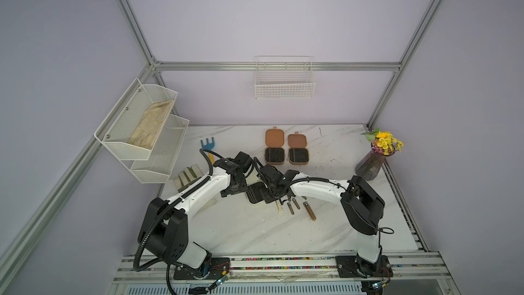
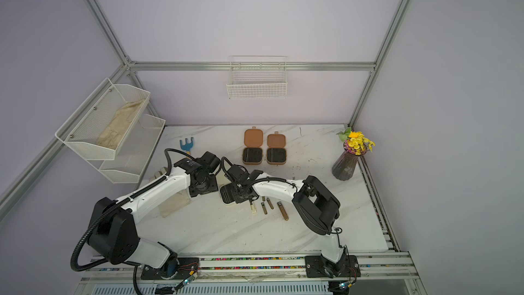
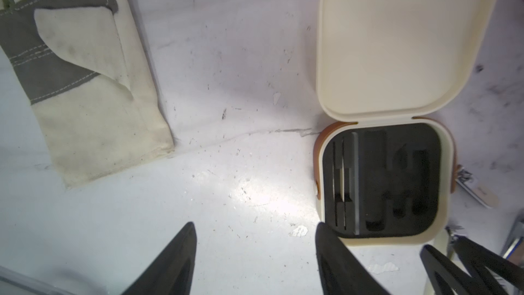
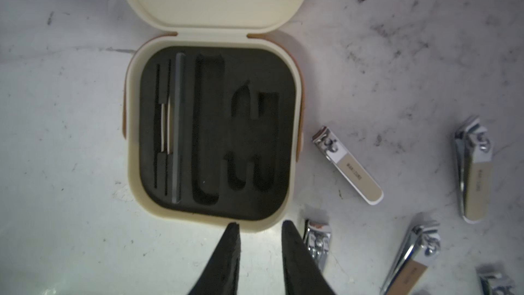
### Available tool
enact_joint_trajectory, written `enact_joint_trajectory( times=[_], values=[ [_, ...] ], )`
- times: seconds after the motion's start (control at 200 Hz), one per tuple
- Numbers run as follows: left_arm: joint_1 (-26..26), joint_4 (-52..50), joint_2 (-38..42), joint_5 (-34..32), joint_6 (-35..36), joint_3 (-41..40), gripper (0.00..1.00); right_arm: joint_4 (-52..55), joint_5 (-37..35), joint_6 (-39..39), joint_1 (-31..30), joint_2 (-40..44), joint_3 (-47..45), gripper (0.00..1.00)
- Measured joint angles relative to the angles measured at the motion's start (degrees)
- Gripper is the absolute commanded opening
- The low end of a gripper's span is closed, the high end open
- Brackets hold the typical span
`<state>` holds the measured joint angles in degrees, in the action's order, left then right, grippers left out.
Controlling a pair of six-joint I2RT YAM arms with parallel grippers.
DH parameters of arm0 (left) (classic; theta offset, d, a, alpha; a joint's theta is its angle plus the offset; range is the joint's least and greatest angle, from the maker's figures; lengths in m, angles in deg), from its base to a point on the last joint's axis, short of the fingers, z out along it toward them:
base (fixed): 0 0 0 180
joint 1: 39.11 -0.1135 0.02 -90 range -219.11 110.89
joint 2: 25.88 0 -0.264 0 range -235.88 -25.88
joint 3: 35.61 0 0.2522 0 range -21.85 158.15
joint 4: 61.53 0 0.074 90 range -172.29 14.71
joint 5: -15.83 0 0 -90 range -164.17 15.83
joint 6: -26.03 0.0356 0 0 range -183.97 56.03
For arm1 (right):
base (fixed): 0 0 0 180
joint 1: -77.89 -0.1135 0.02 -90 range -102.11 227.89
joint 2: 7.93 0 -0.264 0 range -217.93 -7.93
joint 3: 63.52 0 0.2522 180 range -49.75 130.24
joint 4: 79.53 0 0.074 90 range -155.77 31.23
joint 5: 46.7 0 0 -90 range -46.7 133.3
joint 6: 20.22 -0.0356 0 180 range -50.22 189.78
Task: Organize nail clipper sets
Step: Move the storage box to the center of the board, then adjust the storage box at the center of the board.
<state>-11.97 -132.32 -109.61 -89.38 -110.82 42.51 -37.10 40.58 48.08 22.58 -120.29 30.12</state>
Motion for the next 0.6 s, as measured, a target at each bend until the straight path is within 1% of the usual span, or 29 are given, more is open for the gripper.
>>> enact_joint_trajectory(
  times=[0.18,0.31,0.55,0.6],
  values=[
    [-2.12,3.32,5.95,1.79,1.79,-2.75,0.66,0.31,-2.05,-1.07,0.00,-2.12,1.38,0.28],
    [-4.31,4.63,9.09,2.75,2.69,-5.09,0.66,0.33,-2.73,-1.57,0.00,-3.54,2.82,0.26],
    [-7.17,5.35,12.37,3.61,3.78,-7.15,0.67,0.55,-4.11,-2.10,0.00,-5.11,4.11,0.22],
    [-7.30,5.46,12.57,3.72,4.13,-7.26,0.67,0.57,-4.31,-2.08,0.00,-5.31,4.13,0.19]
  ],
)
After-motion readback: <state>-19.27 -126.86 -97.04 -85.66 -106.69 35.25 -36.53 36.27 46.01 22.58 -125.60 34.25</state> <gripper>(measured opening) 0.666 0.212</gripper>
